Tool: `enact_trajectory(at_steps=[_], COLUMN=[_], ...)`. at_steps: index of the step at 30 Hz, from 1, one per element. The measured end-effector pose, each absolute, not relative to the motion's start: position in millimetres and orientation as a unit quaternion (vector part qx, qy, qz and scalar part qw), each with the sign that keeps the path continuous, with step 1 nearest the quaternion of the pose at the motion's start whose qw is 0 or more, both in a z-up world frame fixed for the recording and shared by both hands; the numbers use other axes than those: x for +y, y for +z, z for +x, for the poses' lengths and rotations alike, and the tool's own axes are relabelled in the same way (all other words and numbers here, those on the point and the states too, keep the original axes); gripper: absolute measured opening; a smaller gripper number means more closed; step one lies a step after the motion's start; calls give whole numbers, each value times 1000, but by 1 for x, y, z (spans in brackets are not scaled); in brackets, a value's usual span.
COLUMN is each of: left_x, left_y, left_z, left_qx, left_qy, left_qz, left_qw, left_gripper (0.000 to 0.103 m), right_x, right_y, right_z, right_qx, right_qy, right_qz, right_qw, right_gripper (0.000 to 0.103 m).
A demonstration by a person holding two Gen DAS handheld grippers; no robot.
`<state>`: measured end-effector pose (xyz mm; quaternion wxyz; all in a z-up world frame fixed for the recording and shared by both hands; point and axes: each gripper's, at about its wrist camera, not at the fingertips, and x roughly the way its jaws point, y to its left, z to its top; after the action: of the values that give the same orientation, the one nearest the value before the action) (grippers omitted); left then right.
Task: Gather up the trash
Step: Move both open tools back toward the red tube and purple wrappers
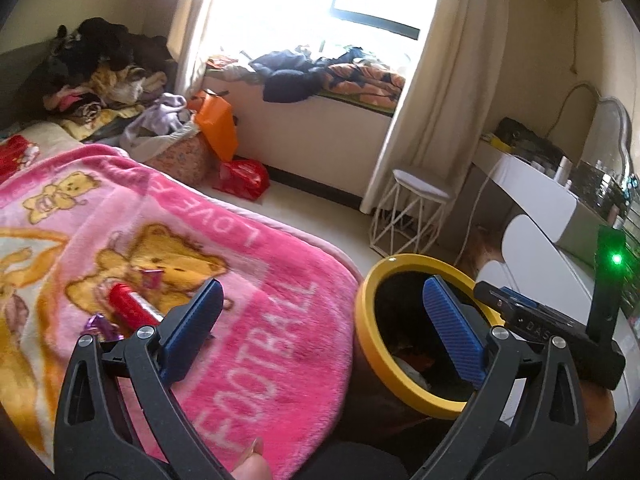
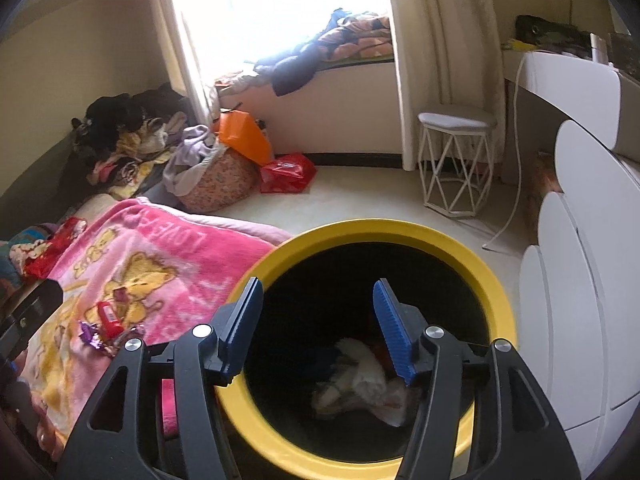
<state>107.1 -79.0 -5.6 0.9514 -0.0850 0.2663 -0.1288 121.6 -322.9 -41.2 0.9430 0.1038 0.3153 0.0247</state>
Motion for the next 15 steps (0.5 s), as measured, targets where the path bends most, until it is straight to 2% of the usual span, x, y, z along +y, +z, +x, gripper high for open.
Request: enact_trajectory(at_steps=[15], left_x=[-26], left_y=[0], left_z=[101], left_qx=[254], left_qy=[-76], left_qz=[-111], left_qw=[958], left_gripper=[92], right_x=[-273], right_y=[-35], right_z=[115], right_qx=[307], right_qy=[72], right_qz=[68], right_qw=[947], right_gripper=[57])
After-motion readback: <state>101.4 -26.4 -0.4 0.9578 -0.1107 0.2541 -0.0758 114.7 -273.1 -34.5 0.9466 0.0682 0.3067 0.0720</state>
